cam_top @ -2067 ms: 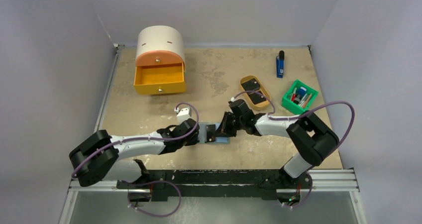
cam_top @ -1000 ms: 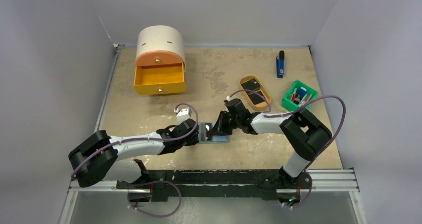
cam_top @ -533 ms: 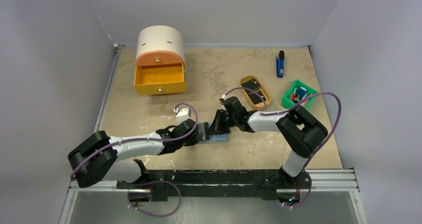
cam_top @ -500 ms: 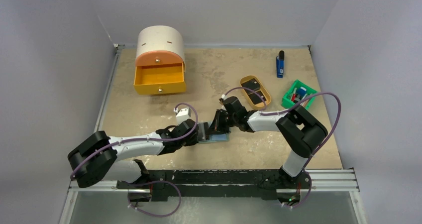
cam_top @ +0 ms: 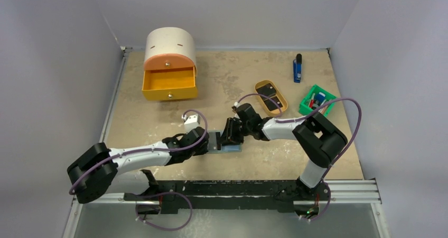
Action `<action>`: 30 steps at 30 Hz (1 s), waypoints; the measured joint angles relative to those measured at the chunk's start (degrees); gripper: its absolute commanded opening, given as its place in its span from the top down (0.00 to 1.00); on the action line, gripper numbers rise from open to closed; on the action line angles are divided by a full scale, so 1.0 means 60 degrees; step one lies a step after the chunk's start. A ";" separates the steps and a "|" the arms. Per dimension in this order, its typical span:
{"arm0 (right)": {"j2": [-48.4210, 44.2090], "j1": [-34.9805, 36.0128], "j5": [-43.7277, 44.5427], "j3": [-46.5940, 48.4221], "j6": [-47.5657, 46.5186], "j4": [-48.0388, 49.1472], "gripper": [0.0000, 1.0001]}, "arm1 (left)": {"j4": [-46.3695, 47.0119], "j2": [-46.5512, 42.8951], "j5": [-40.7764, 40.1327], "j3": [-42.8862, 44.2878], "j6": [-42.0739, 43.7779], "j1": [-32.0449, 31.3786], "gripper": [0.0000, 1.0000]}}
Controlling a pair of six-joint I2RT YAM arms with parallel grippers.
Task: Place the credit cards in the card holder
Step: Insert the credit card into the card holder.
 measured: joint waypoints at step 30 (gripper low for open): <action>-0.4776 -0.0652 0.3158 0.0517 -0.0882 -0.3763 0.55 | -0.0157 -0.1188 0.0076 0.0499 0.0510 0.0550 0.83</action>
